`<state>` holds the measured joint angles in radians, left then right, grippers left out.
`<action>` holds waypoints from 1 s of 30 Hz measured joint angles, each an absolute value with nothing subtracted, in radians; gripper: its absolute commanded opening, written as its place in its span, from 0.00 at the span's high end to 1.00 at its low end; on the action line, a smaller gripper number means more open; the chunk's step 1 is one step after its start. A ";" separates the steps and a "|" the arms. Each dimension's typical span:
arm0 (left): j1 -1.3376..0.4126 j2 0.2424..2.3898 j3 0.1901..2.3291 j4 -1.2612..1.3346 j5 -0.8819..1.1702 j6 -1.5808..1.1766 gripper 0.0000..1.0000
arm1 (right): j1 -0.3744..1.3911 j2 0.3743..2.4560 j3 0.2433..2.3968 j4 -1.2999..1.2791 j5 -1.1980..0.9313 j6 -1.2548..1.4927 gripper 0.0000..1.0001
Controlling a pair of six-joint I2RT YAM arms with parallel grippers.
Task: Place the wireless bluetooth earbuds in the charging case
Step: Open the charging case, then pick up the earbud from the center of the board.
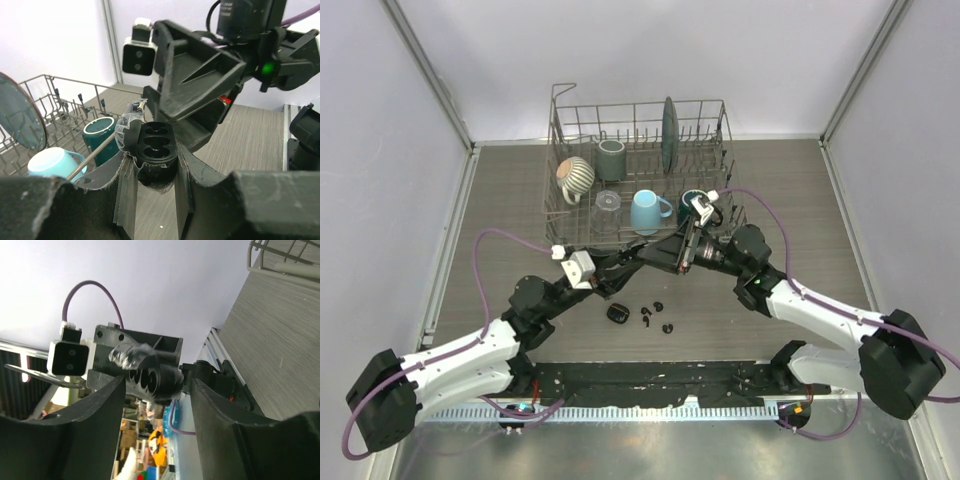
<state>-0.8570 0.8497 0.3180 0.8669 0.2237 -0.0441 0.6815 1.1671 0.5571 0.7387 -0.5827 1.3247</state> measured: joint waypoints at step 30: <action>-0.857 0.479 0.216 0.637 0.065 -0.017 1.00 | 0.719 0.798 0.295 -0.229 -0.140 1.029 0.67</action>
<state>-0.8566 0.4786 0.2165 0.6369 0.0650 -0.0174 0.7189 0.7982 0.2951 -0.2295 -0.1402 1.0294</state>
